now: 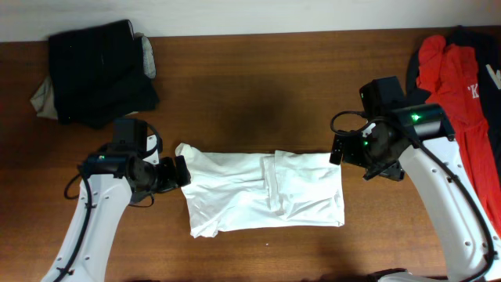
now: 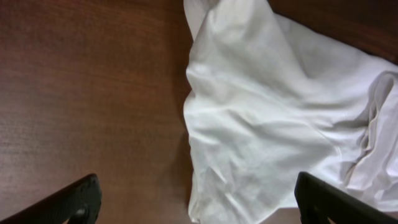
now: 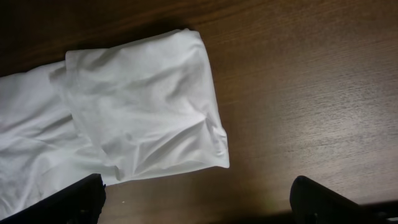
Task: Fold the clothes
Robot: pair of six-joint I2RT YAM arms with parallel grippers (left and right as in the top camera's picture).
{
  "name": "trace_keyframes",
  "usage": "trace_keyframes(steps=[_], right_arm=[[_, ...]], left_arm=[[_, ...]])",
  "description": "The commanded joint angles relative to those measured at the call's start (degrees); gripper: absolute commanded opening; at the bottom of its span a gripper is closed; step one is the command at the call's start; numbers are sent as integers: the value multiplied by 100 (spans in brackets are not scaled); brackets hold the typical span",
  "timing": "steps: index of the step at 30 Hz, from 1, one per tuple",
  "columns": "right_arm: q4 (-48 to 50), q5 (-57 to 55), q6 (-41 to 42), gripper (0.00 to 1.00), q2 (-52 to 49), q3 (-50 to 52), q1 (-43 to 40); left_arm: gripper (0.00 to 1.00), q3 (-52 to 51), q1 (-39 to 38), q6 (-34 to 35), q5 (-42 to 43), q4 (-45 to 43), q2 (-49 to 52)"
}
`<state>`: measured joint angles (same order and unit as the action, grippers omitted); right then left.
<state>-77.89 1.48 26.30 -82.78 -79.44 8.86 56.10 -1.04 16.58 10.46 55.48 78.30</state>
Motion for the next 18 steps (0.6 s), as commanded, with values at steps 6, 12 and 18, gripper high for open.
trace_keyframes(steps=[6,12,18], right_arm=[[79,-114,-42,99,-48,-61,-35],[179,-111,-39,99,-52,-61,-35],[179,-111,-39,99,-59,-59,-35]], left_arm=[[99,-861,-20,74,31,-857,-2],[92,-1187,-142,61,485,-1394,474],[91,-1187,-348,319,564,-1749,1316]])
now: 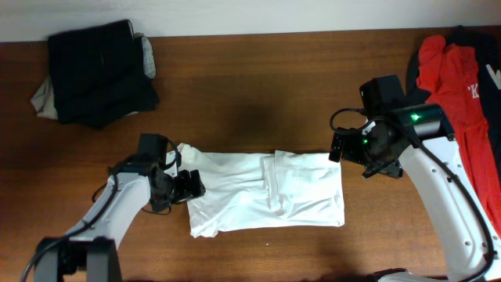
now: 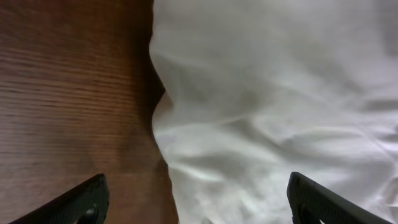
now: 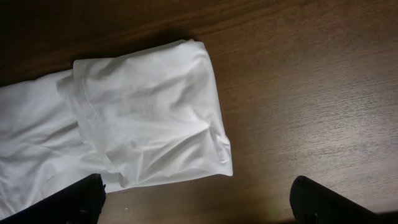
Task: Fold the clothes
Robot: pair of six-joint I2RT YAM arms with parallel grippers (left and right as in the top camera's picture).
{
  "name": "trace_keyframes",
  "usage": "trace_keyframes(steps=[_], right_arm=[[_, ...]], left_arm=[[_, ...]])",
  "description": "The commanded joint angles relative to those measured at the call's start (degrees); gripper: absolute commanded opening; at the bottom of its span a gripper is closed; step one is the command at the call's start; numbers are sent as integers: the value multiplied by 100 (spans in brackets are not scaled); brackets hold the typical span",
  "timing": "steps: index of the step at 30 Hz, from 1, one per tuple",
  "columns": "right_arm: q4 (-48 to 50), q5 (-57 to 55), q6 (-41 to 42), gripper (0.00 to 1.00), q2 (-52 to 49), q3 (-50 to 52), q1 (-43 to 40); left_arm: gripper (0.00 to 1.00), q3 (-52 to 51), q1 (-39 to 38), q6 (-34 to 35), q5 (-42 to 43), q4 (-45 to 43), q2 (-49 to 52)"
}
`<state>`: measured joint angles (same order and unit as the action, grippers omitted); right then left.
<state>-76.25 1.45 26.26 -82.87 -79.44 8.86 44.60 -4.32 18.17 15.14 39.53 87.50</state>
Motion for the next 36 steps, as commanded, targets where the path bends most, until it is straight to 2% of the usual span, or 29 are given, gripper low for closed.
trace_keyframes(steps=[1,6,7,16,17,21,26,28,30,33,36], right_arm=[[15,-109,-35,99,-50,-59,-35],[26,-109,-33,99,-50,-59,-35],[42,-105,-33,99,-50,-59,-31],[151,-66,-33,99,-98,-59,-28],[151,-66,-31,99,-114,-55,-28],[175,-68,-33,99,-114,46,-31],[367,-70,-35,99,-114,341,-31],[476,-68,-35,99,-114,540,-31],[678,-61,-33,99,-114,791,-31],[885,2,-33,99,-116,1049,-28],[1325,114,-33,99,-120,1447,-26]], left_arm=[[91,-37,-20,197,101,-234,577],[90,-37,-22,214,575,-260,1038],[82,-37,-22,214,743,-260,1038],[52,-37,-649,195,868,-192,1038],[44,-37,-706,195,868,-225,1038],[1,-37,-715,197,861,-289,1038],[0,83,-713,203,470,-166,1036],[1,409,-632,485,-210,378,1036],[0,1091,-341,581,-931,1281,1036],[0,1980,70,586,-1008,2085,1036],[0,2994,90,625,-984,2739,966]])
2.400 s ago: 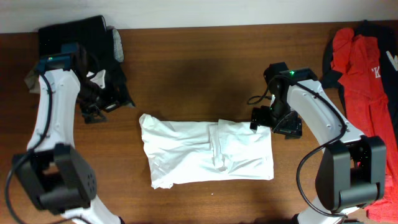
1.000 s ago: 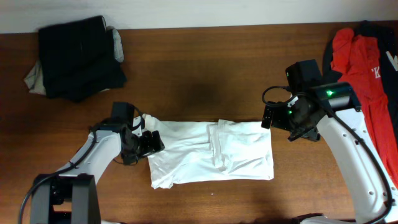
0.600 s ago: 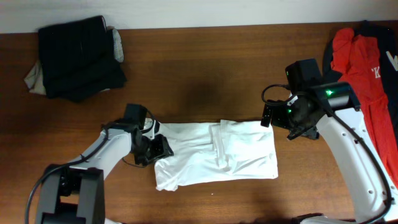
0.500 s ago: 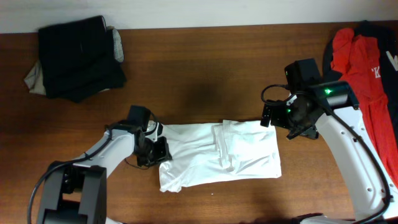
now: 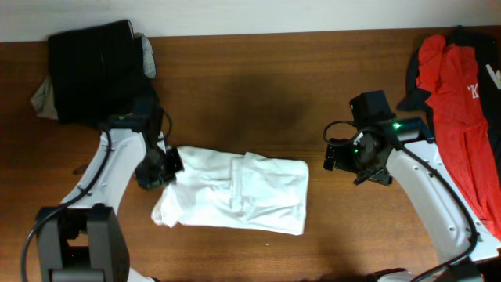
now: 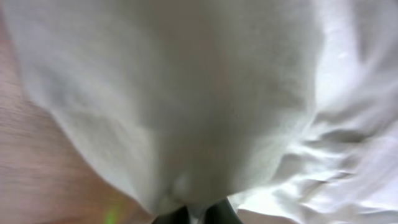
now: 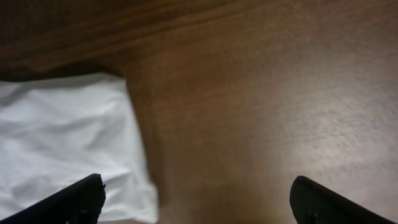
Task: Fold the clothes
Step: 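Release the bundle and raise the left gripper away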
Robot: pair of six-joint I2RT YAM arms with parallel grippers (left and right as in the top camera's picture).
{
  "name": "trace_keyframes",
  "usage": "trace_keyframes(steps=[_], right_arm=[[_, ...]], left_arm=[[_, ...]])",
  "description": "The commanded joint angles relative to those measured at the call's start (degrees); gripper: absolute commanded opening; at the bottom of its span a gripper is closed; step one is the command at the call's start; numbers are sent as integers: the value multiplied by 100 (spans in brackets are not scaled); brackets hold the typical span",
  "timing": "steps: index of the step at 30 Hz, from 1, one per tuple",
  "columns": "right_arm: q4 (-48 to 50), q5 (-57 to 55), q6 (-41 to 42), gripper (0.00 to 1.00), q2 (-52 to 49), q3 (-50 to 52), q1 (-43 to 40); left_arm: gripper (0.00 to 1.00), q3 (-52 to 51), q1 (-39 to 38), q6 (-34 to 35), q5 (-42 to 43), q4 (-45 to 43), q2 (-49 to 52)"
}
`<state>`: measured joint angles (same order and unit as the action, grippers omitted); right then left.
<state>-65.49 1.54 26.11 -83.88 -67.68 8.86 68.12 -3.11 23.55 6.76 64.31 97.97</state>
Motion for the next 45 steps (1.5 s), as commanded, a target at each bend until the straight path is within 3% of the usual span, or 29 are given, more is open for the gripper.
trace_keyframes(steps=[1,6,15,21,22,23,27,28,29,33,36,39,42,45], right_arm=[[472,127,-17,99,-20,461,-26],[1259,564,-17,99,-20,1047,-26],[1480,577,-22,99,-24,1054,-33],[1497,636,-162,99,-24,1049,-229],[1495,745,-223,99,-24,1049,-326],[1482,964,-356,99,-24,1049,-496],[1307,1351,-640,99,-24,1049,-1021],[1248,1351,-640,99,-24,1049,-1115],[1215,1351,-643,99,-24,1049,-1145],[1174,1362,-728,99,-24,1047,-1154],[1132,1478,-730,99,-24,1047,-1154],[1134,1478,-750,99,-24,1047,-1152],[1182,1480,-748,99,-24,1047,-1152],[1156,1480,-748,99,-24,1047,-1152]], left_arm=[[0,866,-116,85,-146,420,-162],[0,1069,-866,85,304,564,-409],[1,1067,-2896,85,341,343,-365],[5,1067,-3547,87,352,28,146],[7,1067,-3600,87,352,-50,201],[20,1067,-3668,87,352,-155,295],[31,1067,-3753,85,446,-496,492],[61,1067,-3751,85,584,-621,529],[73,1069,-3751,85,616,-715,553],[74,1484,-3589,-262,542,-645,503],[76,2503,-2988,-256,15,413,433],[78,2693,-2284,-236,26,1106,439],[81,2422,-2083,-256,98,964,564],[81,2385,-2162,-590,981,516,999]])
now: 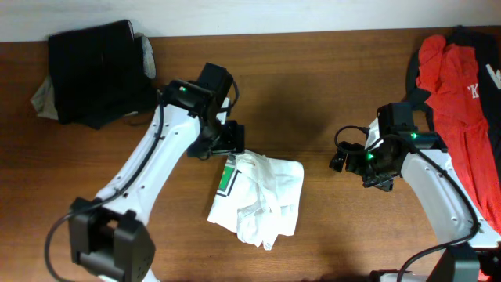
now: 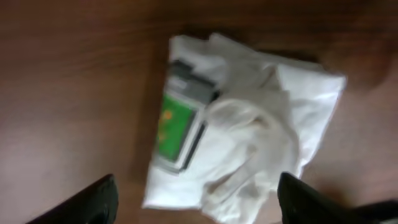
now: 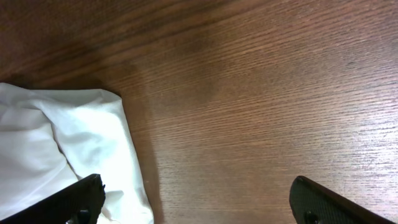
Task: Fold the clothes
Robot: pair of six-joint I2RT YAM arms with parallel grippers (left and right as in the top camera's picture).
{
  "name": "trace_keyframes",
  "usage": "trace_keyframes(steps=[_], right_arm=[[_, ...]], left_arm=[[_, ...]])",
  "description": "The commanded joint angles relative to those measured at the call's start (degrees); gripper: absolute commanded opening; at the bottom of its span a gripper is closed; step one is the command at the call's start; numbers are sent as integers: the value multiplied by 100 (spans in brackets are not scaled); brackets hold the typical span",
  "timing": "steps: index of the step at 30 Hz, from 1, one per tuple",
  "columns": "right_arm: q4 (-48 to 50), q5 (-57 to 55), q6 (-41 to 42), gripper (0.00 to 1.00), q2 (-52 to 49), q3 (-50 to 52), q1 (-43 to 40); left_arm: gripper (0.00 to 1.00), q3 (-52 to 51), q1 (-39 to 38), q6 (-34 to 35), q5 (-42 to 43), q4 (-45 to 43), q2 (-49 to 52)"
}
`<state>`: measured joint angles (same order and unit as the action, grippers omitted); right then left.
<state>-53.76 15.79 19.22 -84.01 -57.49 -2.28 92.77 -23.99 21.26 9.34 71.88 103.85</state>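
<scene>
A white garment [image 1: 262, 194] lies bunched in a rumpled heap at the middle of the wooden table, with a green printed patch [image 1: 227, 182] facing up on its left side. My left gripper [image 1: 227, 141] hovers just above the heap's upper left corner, open and holding nothing. The left wrist view looks down on the garment [image 2: 249, 137] and the green patch [image 2: 176, 123], between the spread fingertips [image 2: 90, 202]. My right gripper [image 1: 339, 160] stands open to the right of the heap, apart from it. Its wrist view catches only the heap's right edge [image 3: 68, 140].
A stack of dark folded clothes [image 1: 98, 70] sits at the back left corner. A pile of red and dark garments [image 1: 454, 86] lies along the right edge. Bare wooden tabletop [image 1: 313, 86] surrounds the white heap.
My left gripper was shut on the garment's left end; now it is open and further right and back. The garment's left part lies doubled over, green patch up. The right gripper shifted slightly right.
The white garment first lay as a long flat strip between both open grippers. My left gripper then sat over its left end, then was shut on it with the cloth shifted left. Now the cloth is released, a shorter rumpled heap.
</scene>
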Motion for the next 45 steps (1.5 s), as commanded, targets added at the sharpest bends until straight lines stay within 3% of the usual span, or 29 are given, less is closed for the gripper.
trace_keyframes(steps=[1,6,10,11,12,13,15,19,29,33,35,37,38,39,43,45], right_arm=[[-55,52,-61,99,-11,28,-37],[-87,50,-103,99,-11,28,-37],[-79,50,-98,99,-11,28,-37],[-81,50,-96,99,-11,28,-37],[-68,52,-74,99,-11,28,-37],[-50,52,-74,99,-11,28,-37],[22,52,-74,99,-11,28,-37],[26,50,-79,99,-11,28,-37],[15,52,-79,99,-11,28,-37],[13,50,-79,99,-11,28,-39],[7,28,-79,99,-11,28,-39],[15,11,-81,99,-11,28,-37],[24,11,-81,99,-11,28,-37],[31,9,-81,99,-11,28,-37],[68,9,-81,99,-11,28,-37],[70,9,-81,99,-11,28,-37]], left_arm=[[81,-81,-76,-363,994,-289,667],[79,-81,-116,-728,1405,-278,1209],[63,-81,-188,-778,1408,-282,1217],[48,-81,-227,-811,1408,-286,1217],[27,-81,-260,-811,1410,-289,1217],[16,-81,-286,-811,1449,-295,1217],[5,-79,-323,-815,1897,-400,1217],[2,-79,-396,-815,2597,-597,1217],[6,-79,-1202,-809,2583,-2096,1228],[17,-61,-1193,-813,2448,-2391,1224],[30,306,-944,-813,1727,-1513,1152],[56,730,-645,-957,1067,-555,1080],[95,1073,-352,-1067,501,210,1001],[99,1220,-48,-1071,216,566,927],[99,1163,485,-1217,245,514,905],[99,743,457,-1652,997,186,905]])
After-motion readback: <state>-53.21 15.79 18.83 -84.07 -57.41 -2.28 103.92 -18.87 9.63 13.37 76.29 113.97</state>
